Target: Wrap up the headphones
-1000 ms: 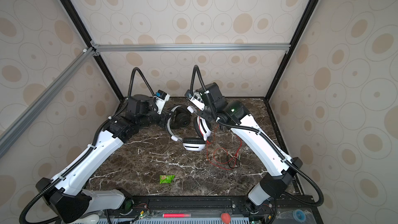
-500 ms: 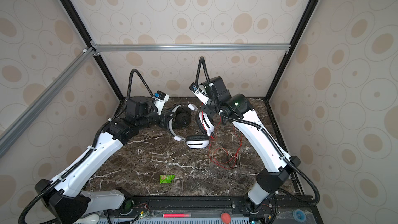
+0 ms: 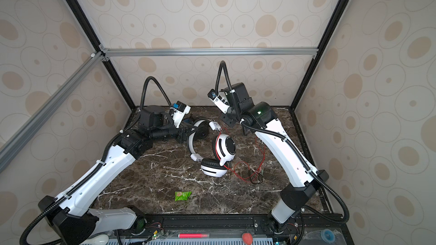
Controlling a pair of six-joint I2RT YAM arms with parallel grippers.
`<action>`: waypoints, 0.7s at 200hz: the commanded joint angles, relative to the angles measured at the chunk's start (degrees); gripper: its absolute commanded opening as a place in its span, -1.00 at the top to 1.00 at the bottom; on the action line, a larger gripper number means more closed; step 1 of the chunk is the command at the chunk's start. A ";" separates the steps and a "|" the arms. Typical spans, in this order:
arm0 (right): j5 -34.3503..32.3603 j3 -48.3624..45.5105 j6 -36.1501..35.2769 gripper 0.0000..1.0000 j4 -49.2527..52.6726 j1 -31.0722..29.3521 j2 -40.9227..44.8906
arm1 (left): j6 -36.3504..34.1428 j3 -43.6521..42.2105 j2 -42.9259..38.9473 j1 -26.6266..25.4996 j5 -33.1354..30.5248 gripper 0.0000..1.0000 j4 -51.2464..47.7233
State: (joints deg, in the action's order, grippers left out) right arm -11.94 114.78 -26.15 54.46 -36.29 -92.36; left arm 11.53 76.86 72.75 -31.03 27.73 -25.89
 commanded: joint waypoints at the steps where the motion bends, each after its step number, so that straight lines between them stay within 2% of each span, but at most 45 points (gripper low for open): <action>1: 2.59 -1.43 1.82 0.56 -1.18 1.44 1.47 | 0.91 3.88 -0.76 -0.32 3.61 1.00 4.17; 14: 4.59 -2.84 3.86 0.53 -2.70 2.95 2.68 | 1.12 4.49 -0.77 -0.31 3.41 1.00 3.86; 27: 7.91 -4.60 6.69 0.41 -4.22 5.26 4.15 | 1.79 5.23 -0.79 -0.33 3.71 1.00 4.04; 50: 12.24 -9.37 12.14 0.00 -7.53 9.95 8.12 | 4.05 6.41 -0.86 -0.23 4.03 1.00 5.16; 70: 17.72 -17.71 17.15 -0.32 -13.42 15.30 14.11 | 7.52 7.84 -0.55 -0.32 4.56 1.00 6.86; 92: 25.03 -30.57 22.49 -0.51 -23.96 21.53 22.80 | 11.05 9.27 -0.76 -0.35 4.11 1.00 8.68; 109: 33.20 -40.84 26.47 -0.56 -33.12 26.44 29.30 | 12.10 10.96 -0.88 -0.27 3.05 1.00 8.12; 125: 38.85 -49.92 26.56 -0.63 -41.14 27.06 34.71 | 12.62 13.90 0.06 -0.25 2.12 1.00 6.42; 140: 43.05 -53.83 27.04 -0.65 -42.26 27.11 36.53 | 13.52 16.31 1.01 -0.19 0.78 1.00 5.41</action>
State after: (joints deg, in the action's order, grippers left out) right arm 18.52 66.94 -2.76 23.11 -9.19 -58.59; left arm 20.32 86.56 73.32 -31.09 28.99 -23.00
